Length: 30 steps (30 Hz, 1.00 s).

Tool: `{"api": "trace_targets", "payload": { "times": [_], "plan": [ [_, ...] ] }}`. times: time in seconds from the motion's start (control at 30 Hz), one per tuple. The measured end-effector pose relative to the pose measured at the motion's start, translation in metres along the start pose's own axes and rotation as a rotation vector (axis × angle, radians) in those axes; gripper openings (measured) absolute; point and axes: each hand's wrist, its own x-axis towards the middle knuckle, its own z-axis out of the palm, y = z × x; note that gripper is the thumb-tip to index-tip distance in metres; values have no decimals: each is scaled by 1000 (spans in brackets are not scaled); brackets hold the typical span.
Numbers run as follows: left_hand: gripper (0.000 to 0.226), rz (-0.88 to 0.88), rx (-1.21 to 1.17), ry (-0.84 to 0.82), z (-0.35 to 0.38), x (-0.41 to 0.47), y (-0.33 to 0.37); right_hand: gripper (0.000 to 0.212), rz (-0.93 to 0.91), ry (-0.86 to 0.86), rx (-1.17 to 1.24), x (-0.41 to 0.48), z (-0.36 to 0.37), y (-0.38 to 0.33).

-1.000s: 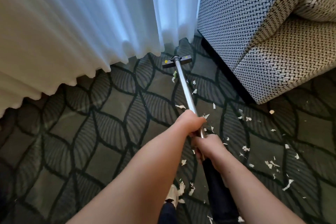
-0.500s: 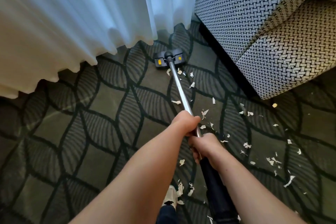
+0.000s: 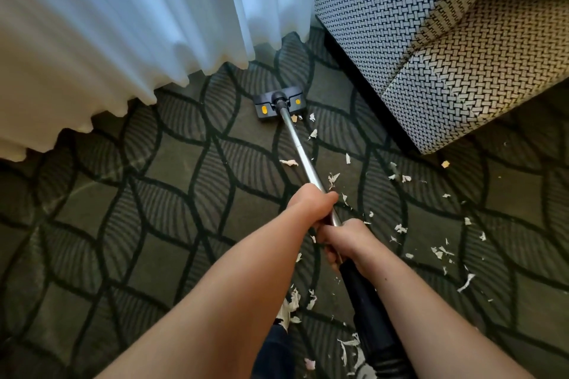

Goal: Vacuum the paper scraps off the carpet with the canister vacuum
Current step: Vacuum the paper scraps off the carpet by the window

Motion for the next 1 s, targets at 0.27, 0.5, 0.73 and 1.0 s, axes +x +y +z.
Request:
{"api": "trace_targets", "payload": {
  "times": [0.27, 0.5, 0.73, 1.0],
  "plan": [
    [33, 11, -18, 46, 46, -35, 13, 13, -29, -6, -40, -11, -38, 41],
    [30, -22, -10, 51, 93, -66, 25, 15, -10, -40, -82, -27, -74, 80],
    [29, -31, -15, 56, 128, -87, 31, 13, 1, -82, -30, -29, -99, 115],
    [31, -50, -28, 51, 161, -115, 18, 17, 41, -113, -30, -45, -106, 152]
  ]
}}
